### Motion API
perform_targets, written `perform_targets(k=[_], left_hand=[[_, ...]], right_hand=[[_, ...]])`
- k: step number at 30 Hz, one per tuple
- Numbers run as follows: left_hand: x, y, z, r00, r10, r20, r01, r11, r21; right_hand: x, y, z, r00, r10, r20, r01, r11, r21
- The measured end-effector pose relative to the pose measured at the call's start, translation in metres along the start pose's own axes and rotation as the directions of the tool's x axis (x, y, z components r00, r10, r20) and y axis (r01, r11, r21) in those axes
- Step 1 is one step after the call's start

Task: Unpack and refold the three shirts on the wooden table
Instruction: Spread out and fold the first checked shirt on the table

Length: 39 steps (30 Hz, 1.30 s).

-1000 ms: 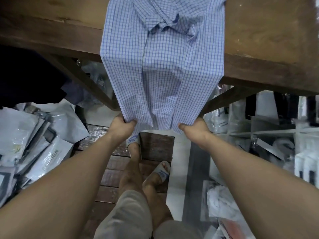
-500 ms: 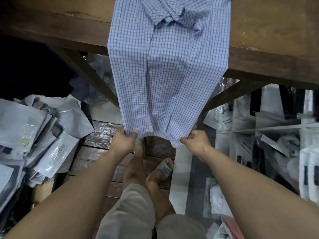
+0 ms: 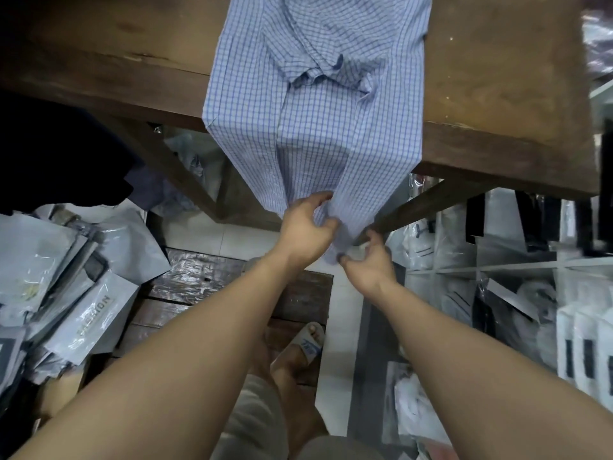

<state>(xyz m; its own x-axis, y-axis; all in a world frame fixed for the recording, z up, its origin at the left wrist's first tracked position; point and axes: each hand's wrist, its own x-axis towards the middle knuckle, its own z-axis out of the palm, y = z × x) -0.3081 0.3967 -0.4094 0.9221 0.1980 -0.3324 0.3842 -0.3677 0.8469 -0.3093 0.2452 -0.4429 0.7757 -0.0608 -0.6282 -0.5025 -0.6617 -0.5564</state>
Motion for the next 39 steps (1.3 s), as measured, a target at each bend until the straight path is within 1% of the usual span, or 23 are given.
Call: perform_targets(k=[1,3,6,8,10,12,15,16,18,20,21,22,25,27,30,32,34,35,37,39], left_hand=[[0.003,0.006,0.0,1.0,0.014,0.027,-0.014,1.0,-0.006],[0.008,0.013,0.0,0.999,0.031,0.045,-0.03,0.999,-0.011],[0.009,0.019,-0.003,0.999,0.028,0.034,-0.029,0.999,0.033],[0.005,0.022,-0.006,0.998,0.062,-0.012,-0.061,0.996,0.072],[-0.001,0.026,-0.01,0.99,0.125,-0.061,-0.122,0.991,0.061],[-0.007,0.032,-0.015,0.978,0.173,-0.118,-0.17,0.985,0.033],[-0.016,0.039,-0.02,0.958,0.178,-0.223,-0.177,0.984,0.027],[-0.019,0.04,-0.021,0.957,0.155,-0.244,-0.154,0.988,0.026],[-0.019,0.041,-0.022,0.97,0.026,-0.24,-0.028,1.0,-0.004],[-0.014,0.039,-0.023,0.977,-0.122,-0.175,0.124,0.992,0.001],[-0.011,0.037,-0.024,0.976,-0.162,-0.147,0.167,0.986,0.024],[-0.007,0.036,-0.025,0.974,-0.184,-0.131,0.19,0.981,0.031],[0.002,0.036,-0.026,0.965,-0.239,-0.109,0.237,0.971,-0.031],[0.003,0.04,-0.027,0.962,-0.253,-0.098,0.252,0.967,-0.027],[0.001,0.039,-0.028,0.969,-0.21,-0.13,0.206,0.978,-0.043],[-0.002,0.038,-0.026,0.969,-0.114,-0.219,0.101,0.993,-0.068],[-0.004,0.041,-0.023,0.94,-0.011,-0.342,0.001,1.0,-0.031],[-0.004,0.046,-0.022,0.922,0.017,-0.387,-0.023,1.0,-0.012],[-0.003,0.057,-0.02,0.887,0.027,-0.46,-0.031,1.0,-0.001],[-0.002,0.067,-0.02,0.848,0.052,-0.528,-0.029,0.998,0.052]], right_hand=[[0.003,-0.009,-0.006,0.997,-0.048,-0.057,0.05,0.998,0.027],[0.008,-0.031,-0.02,0.983,-0.133,-0.124,0.14,0.989,0.056],[0.015,-0.059,-0.033,0.968,-0.188,-0.167,0.193,0.981,0.016],[0.016,-0.069,-0.037,0.966,-0.185,-0.183,0.194,0.98,0.034],[0.017,-0.074,-0.04,0.969,-0.169,-0.179,0.193,0.973,0.126],[0.015,-0.078,-0.041,0.974,-0.166,-0.154,0.192,0.966,0.174],[0.012,-0.081,-0.041,0.977,-0.174,-0.125,0.199,0.954,0.226],[0.01,-0.082,-0.042,0.978,-0.176,-0.116,0.199,0.953,0.229],[0.008,-0.082,-0.044,0.983,-0.158,-0.093,0.174,0.961,0.216],[0.009,-0.079,-0.047,0.986,-0.153,-0.059,0.162,0.968,0.194],[0.009,-0.079,-0.048,0.987,-0.155,-0.043,0.16,0.967,0.197],[0.011,-0.078,-0.048,0.988,-0.151,-0.03,0.153,0.965,0.212],[0.014,-0.078,-0.049,0.994,-0.107,-0.003,0.104,0.962,0.253],[0.014,-0.08,-0.049,0.996,-0.093,-0.008,0.091,0.957,0.275],[0.014,-0.081,-0.05,0.996,-0.087,-0.013,0.086,0.946,0.314],[0.014,-0.082,-0.05,0.994,-0.105,-0.011,0.102,0.934,0.343],[0.015,-0.081,-0.05,0.993,-0.121,-0.016,0.118,0.921,0.37],[0.015,-0.082,-0.05,0.992,-0.125,-0.011,0.12,0.918,0.377],[0.013,-0.083,-0.051,0.991,-0.129,0.02,0.112,0.918,0.379],[0.01,-0.083,-0.051,0.988,-0.141,0.059,0.109,0.921,0.374]])
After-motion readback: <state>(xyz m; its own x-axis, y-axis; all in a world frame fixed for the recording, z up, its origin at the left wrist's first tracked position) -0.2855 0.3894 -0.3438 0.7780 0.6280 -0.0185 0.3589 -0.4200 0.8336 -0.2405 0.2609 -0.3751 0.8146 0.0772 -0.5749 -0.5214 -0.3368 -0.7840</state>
